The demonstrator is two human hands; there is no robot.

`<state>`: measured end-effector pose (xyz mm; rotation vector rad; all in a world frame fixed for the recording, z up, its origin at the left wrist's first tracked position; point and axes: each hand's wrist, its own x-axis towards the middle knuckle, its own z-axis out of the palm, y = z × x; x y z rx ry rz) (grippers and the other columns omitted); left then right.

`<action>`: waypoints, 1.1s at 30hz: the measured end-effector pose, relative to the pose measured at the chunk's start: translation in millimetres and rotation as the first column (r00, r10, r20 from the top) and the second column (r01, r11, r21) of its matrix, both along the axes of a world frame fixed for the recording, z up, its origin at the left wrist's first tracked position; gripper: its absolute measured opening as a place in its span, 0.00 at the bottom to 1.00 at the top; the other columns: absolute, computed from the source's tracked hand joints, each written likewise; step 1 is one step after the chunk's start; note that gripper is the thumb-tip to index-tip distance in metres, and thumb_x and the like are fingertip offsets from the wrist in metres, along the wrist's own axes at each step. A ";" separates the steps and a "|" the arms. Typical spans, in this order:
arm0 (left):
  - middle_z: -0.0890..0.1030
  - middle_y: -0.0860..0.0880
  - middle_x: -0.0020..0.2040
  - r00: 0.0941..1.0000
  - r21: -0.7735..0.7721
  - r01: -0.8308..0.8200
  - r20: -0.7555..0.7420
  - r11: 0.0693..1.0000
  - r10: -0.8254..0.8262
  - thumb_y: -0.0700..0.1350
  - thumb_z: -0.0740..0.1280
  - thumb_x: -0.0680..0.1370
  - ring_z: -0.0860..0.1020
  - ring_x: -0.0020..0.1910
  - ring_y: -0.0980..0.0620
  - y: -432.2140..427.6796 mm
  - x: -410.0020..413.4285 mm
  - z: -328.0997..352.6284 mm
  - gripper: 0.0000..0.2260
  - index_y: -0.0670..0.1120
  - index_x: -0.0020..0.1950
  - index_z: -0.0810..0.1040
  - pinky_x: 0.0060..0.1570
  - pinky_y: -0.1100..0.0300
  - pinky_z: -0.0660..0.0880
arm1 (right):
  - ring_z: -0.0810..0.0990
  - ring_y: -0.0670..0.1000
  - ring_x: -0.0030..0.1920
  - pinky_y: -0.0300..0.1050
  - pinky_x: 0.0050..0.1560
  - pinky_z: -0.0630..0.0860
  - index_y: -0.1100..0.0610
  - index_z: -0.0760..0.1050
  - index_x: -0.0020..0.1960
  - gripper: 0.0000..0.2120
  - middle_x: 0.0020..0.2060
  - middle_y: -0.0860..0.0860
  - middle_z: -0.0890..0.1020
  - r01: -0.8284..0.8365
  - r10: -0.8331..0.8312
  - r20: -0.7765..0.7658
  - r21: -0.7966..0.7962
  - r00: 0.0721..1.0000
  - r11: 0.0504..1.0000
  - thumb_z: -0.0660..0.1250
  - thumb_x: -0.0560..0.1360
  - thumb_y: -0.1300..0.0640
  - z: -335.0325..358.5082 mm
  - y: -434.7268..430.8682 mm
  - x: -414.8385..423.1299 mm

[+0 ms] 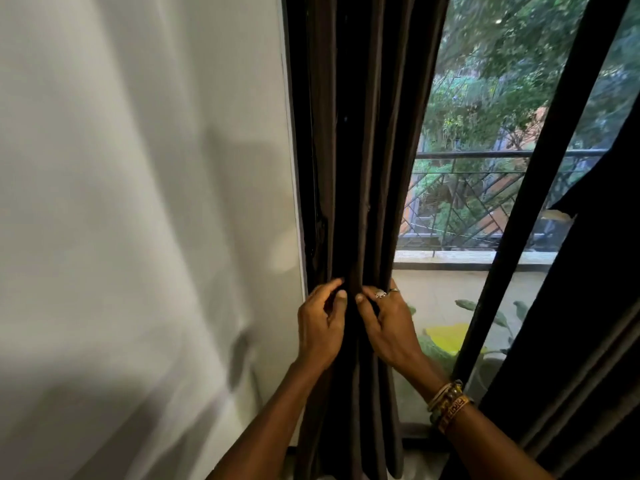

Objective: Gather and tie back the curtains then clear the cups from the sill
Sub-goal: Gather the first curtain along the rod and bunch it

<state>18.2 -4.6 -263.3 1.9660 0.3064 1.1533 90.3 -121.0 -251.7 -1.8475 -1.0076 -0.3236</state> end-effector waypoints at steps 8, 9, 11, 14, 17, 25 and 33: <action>0.68 0.54 0.27 0.994 -0.207 -0.085 0.043 0.975 0.096 0.49 0.71 0.78 0.67 0.27 0.60 -5.9 10.6 9.5 0.17 0.49 0.32 0.68 0.28 0.62 0.65 | 0.78 0.44 0.56 0.27 0.58 0.70 0.46 0.79 0.61 0.22 0.56 0.49 0.81 0.002 -0.001 -0.039 0.026 0.999 1.000 0.64 0.76 0.69 -8.0 -19.9 5.9; 0.68 0.54 0.28 0.984 -0.215 -0.153 0.054 0.964 0.169 0.48 0.70 0.78 0.66 0.27 0.59 -1.1 10.3 5.8 0.16 0.48 0.34 0.68 0.29 0.61 0.65 | 0.80 0.44 0.54 0.29 0.56 0.73 0.45 0.79 0.58 0.21 0.53 0.47 0.83 0.069 -0.066 -0.044 0.091 0.997 0.993 0.67 0.76 0.69 -8.7 -23.6 6.9; 0.76 0.51 0.34 0.967 -0.248 -0.224 0.065 0.942 0.247 0.46 0.71 0.78 0.74 0.31 0.57 7.9 5.5 1.6 0.09 0.45 0.44 0.73 0.34 0.59 0.72 | 0.82 0.48 0.44 0.34 0.45 0.77 0.47 0.77 0.51 0.14 0.44 0.46 0.83 0.188 -0.169 -0.110 0.186 0.979 0.965 0.71 0.75 0.65 -12.0 -30.4 9.7; 0.73 0.52 0.40 0.952 -0.217 -0.262 0.099 0.940 0.289 0.39 0.72 0.76 0.74 0.35 0.61 12.5 -3.1 4.7 0.15 0.47 0.49 0.65 0.35 0.70 0.69 | 0.79 0.53 0.31 0.53 0.31 0.76 0.51 0.68 0.49 0.11 0.33 0.54 0.80 0.253 -0.193 -0.251 0.233 0.949 0.939 0.71 0.77 0.58 -14.1 -35.8 11.8; 0.73 0.47 0.44 0.966 0.121 -0.251 0.100 0.961 0.240 0.34 0.71 0.76 0.70 0.36 0.58 11.4 -6.5 3.4 0.12 0.44 0.41 0.68 0.36 0.68 0.68 | 0.79 0.46 0.29 0.44 0.28 0.74 0.52 0.67 0.58 0.11 0.31 0.49 0.79 0.213 -0.154 -0.240 0.245 0.959 0.946 0.67 0.79 0.56 -14.5 -35.1 6.4; 0.79 0.50 0.55 0.998 0.051 0.046 -0.050 0.998 -0.044 0.47 0.66 0.81 0.79 0.53 0.57 -18.7 4.4 14.3 0.11 0.48 0.62 0.81 0.52 0.72 0.75 | 0.85 0.47 0.39 0.50 0.38 0.82 0.42 0.59 0.71 0.19 0.43 0.50 0.85 0.073 -0.033 -0.218 0.179 0.975 0.981 0.57 0.81 0.42 -25.0 -13.9 -6.7; 0.81 0.54 0.49 0.999 -0.011 0.016 0.042 1.000 -0.016 0.55 0.73 0.75 0.79 0.49 0.59 -23.0 0.3 24.2 0.11 0.51 0.52 0.82 0.49 0.59 0.79 | 0.83 0.50 0.41 0.49 0.39 0.79 0.47 0.72 0.66 0.15 0.47 0.48 0.84 0.116 -0.116 -0.005 0.133 0.993 0.984 0.54 0.83 0.50 -18.9 -22.3 -12.1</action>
